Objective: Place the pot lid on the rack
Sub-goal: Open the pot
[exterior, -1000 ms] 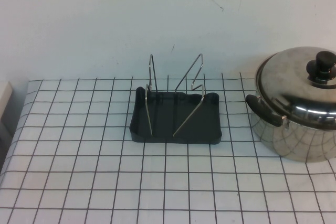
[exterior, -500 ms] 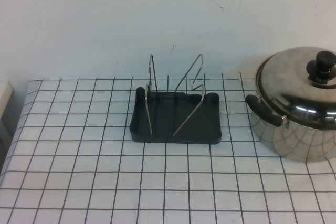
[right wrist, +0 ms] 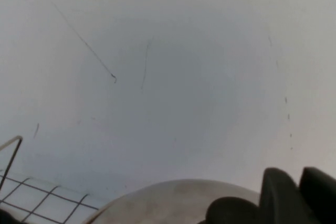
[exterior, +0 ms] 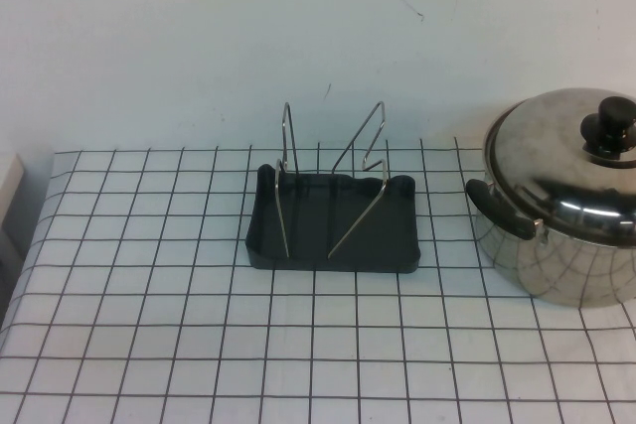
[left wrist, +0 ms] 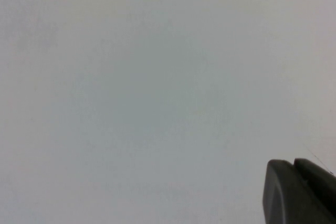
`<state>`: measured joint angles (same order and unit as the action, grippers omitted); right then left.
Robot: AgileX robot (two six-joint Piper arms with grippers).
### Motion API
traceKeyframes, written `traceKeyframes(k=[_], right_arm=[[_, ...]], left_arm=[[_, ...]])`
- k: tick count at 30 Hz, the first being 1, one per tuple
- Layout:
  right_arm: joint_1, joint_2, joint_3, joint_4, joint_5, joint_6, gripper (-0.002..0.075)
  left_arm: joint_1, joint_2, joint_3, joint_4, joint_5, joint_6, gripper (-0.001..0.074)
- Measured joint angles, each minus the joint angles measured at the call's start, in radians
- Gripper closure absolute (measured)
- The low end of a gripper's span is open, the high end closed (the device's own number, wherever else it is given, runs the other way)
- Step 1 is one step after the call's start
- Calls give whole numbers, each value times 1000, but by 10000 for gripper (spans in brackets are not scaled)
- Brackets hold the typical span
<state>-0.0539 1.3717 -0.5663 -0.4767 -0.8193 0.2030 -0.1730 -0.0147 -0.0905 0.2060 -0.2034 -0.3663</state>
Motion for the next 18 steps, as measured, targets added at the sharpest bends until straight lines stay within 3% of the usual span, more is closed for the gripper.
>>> traceKeyframes(k=[2, 7, 9, 12, 18], right_arm=[[0, 61, -29, 0, -4, 26, 600], [0, 185, -100, 0, -26, 103, 234], [0, 225, -122, -10, -58, 107, 156], [0, 283, -159, -47, -96, 91, 111], [0, 364, -203, -66, -109, 71, 98]], left_arm=[[0, 0, 0, 0, 0, 2, 738], [0, 0, 0, 0, 0, 4, 738], [0, 0, 0, 2, 0, 14, 738], [0, 0, 0, 4, 0, 49, 738], [0, 93, 0, 4, -28, 73, 736]])
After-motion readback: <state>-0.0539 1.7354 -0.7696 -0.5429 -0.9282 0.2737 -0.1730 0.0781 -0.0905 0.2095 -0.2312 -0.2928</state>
